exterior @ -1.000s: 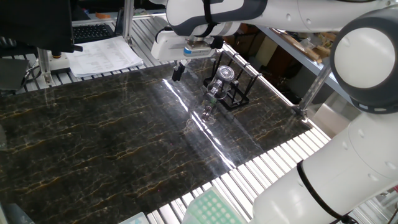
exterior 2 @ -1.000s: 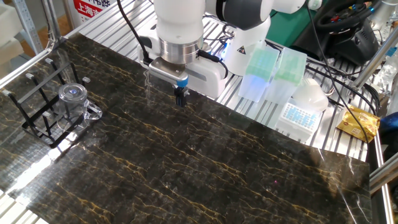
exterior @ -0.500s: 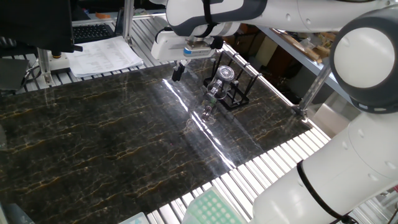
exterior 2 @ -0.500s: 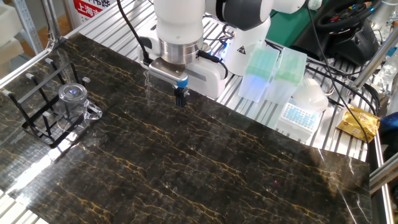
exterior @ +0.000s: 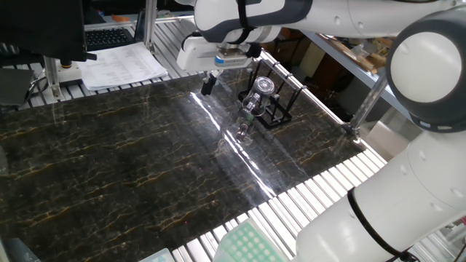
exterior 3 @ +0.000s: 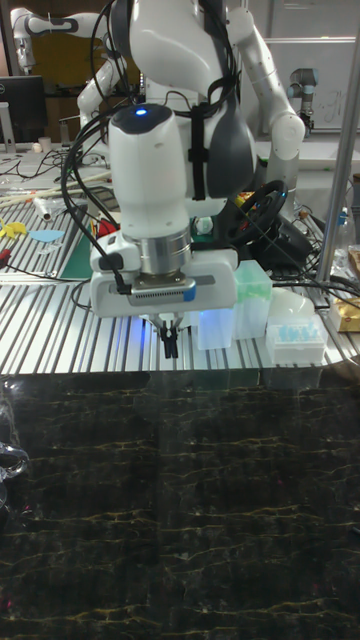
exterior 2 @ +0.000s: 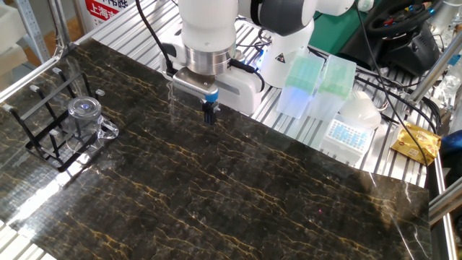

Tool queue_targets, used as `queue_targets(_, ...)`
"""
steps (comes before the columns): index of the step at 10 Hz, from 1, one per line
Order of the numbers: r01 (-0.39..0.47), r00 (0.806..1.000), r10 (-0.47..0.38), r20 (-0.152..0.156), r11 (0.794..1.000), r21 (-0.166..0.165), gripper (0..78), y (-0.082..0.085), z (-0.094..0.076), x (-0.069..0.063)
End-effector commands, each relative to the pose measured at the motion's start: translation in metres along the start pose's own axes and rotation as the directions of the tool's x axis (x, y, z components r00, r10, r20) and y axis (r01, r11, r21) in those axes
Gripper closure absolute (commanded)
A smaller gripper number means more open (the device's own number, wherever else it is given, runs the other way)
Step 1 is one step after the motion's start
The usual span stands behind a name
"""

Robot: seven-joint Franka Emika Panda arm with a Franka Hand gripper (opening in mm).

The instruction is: Take the cup off the cup rack

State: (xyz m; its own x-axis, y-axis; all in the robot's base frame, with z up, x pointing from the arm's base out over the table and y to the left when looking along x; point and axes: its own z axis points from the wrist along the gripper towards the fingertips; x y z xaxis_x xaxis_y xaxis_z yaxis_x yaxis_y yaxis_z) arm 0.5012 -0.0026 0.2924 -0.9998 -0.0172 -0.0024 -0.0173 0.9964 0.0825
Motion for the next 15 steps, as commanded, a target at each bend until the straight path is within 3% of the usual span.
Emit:
queue_targets(1, 0.006, 1.0, -0.006, 0.006, 1.0, 0.003, 77.6, 0.0, 0.0, -0.001)
queue_targets(3, 0.019, 1.0, -0.019, 0.007, 1.0, 0.016, 77.6, 0.0, 0.001, -0.001)
queue_targets(4, 0.029, 1.0, -0.029, 0.006, 0.999, 0.038, 77.6, 0.0, 0.002, -0.002)
queue_targets(5, 0.038, 0.999, -0.039, 0.003, 0.996, 0.085, 77.6, -0.001, 0.003, -0.004)
queue_targets(7, 0.05, 0.999, -0.051, 0.0, 0.992, 0.113, 77.6, -0.01, 0.005, -0.008)
queue_targets(11, 0.058, 0.998, -0.059, 0.009, 0.992, 0.114, 77.6, -0.045, 0.018, -0.01)
queue_targets(13, 0.056, 0.998, -0.058, 0.013, 0.992, 0.111, 77.6, -0.051, 0.023, -0.011)
queue_targets(15, 0.039, 0.999, -0.041, 0.017, 0.993, 0.114, 77.6, -0.07, 0.034, -0.02)
